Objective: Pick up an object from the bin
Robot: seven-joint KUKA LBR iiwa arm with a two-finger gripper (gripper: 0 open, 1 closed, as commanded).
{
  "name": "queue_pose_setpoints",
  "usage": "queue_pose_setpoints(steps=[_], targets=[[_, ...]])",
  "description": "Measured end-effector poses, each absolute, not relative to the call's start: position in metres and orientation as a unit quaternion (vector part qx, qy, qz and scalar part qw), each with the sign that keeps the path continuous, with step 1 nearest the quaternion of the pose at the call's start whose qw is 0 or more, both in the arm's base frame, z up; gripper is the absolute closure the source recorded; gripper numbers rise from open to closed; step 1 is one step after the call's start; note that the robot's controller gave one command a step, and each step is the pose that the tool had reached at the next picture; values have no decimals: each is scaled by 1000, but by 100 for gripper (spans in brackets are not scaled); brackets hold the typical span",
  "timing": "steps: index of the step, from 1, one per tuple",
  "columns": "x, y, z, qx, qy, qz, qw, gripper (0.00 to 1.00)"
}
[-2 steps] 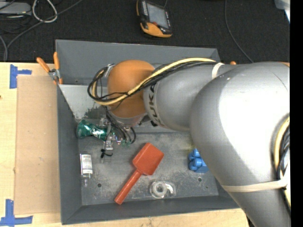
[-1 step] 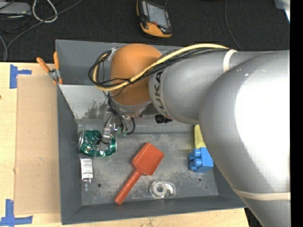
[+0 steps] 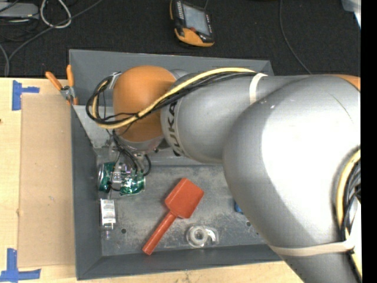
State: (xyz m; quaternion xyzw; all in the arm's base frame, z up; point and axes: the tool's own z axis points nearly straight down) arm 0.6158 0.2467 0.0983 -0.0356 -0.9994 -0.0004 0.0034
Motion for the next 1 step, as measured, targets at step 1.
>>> queue_pose_setpoints(steps=[1], targets=[[621, 190, 69, -139, -990, -3, -4, 0]])
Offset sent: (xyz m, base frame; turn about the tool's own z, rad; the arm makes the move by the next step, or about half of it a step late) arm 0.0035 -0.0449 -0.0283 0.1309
